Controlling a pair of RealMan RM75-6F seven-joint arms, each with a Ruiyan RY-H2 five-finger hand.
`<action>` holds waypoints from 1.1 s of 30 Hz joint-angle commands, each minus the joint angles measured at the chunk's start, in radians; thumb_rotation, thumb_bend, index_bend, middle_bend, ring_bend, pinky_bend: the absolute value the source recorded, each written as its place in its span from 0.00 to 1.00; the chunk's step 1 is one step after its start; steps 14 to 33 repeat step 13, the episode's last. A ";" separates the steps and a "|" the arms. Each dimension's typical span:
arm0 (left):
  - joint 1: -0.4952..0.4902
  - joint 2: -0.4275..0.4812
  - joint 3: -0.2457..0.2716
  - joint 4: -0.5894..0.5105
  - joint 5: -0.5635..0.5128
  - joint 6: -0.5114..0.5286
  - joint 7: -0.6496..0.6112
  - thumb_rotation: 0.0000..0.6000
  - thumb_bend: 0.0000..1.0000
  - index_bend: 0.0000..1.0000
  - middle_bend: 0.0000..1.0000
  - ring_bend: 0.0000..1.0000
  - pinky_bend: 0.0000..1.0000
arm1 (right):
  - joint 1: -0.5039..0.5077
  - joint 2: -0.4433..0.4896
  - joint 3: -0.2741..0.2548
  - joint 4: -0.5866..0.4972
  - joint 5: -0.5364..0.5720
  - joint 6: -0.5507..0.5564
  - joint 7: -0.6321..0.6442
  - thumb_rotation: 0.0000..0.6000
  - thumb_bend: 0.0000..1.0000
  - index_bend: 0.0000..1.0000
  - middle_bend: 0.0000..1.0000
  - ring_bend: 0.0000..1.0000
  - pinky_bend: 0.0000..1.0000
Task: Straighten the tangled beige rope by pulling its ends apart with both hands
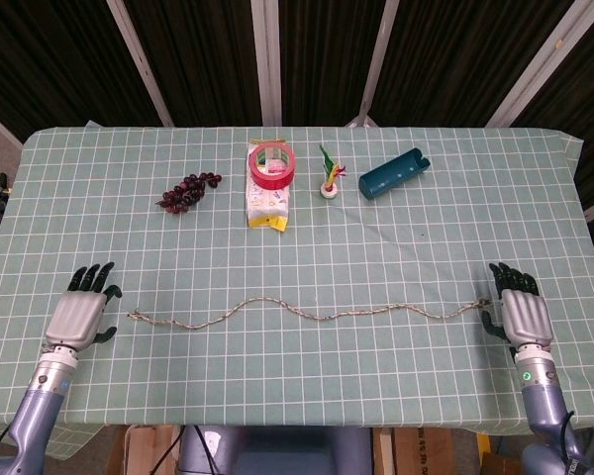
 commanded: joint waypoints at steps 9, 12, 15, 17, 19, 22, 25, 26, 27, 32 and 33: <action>0.121 0.127 0.062 -0.072 0.198 0.166 -0.231 1.00 0.14 0.15 0.00 0.00 0.00 | -0.093 0.109 -0.048 -0.131 -0.256 0.209 0.098 1.00 0.42 0.00 0.00 0.00 0.00; 0.151 0.162 0.082 -0.074 0.258 0.217 -0.273 1.00 0.13 0.13 0.00 0.00 0.00 | -0.127 0.133 -0.086 -0.116 -0.380 0.289 0.139 1.00 0.41 0.00 0.00 0.00 0.00; 0.162 0.174 0.088 -0.071 0.282 0.237 -0.290 1.00 0.13 0.12 0.00 0.00 0.00 | -0.139 0.143 -0.101 -0.105 -0.419 0.315 0.152 1.00 0.40 0.00 0.00 0.00 0.00; 0.162 0.174 0.088 -0.071 0.282 0.237 -0.290 1.00 0.13 0.12 0.00 0.00 0.00 | -0.139 0.143 -0.101 -0.105 -0.419 0.315 0.152 1.00 0.40 0.00 0.00 0.00 0.00; 0.162 0.174 0.088 -0.071 0.282 0.237 -0.290 1.00 0.13 0.12 0.00 0.00 0.00 | -0.139 0.143 -0.101 -0.105 -0.419 0.315 0.152 1.00 0.40 0.00 0.00 0.00 0.00; 0.162 0.174 0.088 -0.071 0.282 0.237 -0.290 1.00 0.13 0.12 0.00 0.00 0.00 | -0.139 0.143 -0.101 -0.105 -0.419 0.315 0.152 1.00 0.40 0.00 0.00 0.00 0.00; 0.162 0.174 0.088 -0.071 0.282 0.237 -0.290 1.00 0.13 0.12 0.00 0.00 0.00 | -0.139 0.143 -0.101 -0.105 -0.419 0.315 0.152 1.00 0.40 0.00 0.00 0.00 0.00; 0.162 0.174 0.088 -0.071 0.282 0.237 -0.290 1.00 0.13 0.12 0.00 0.00 0.00 | -0.139 0.143 -0.101 -0.105 -0.419 0.315 0.152 1.00 0.40 0.00 0.00 0.00 0.00; 0.162 0.174 0.088 -0.071 0.282 0.237 -0.290 1.00 0.13 0.12 0.00 0.00 0.00 | -0.139 0.143 -0.101 -0.105 -0.419 0.315 0.152 1.00 0.40 0.00 0.00 0.00 0.00; 0.162 0.174 0.088 -0.071 0.282 0.237 -0.290 1.00 0.13 0.12 0.00 0.00 0.00 | -0.139 0.143 -0.101 -0.105 -0.419 0.315 0.152 1.00 0.40 0.00 0.00 0.00 0.00; 0.162 0.174 0.088 -0.071 0.282 0.237 -0.290 1.00 0.13 0.12 0.00 0.00 0.00 | -0.139 0.143 -0.101 -0.105 -0.419 0.315 0.152 1.00 0.40 0.00 0.00 0.00 0.00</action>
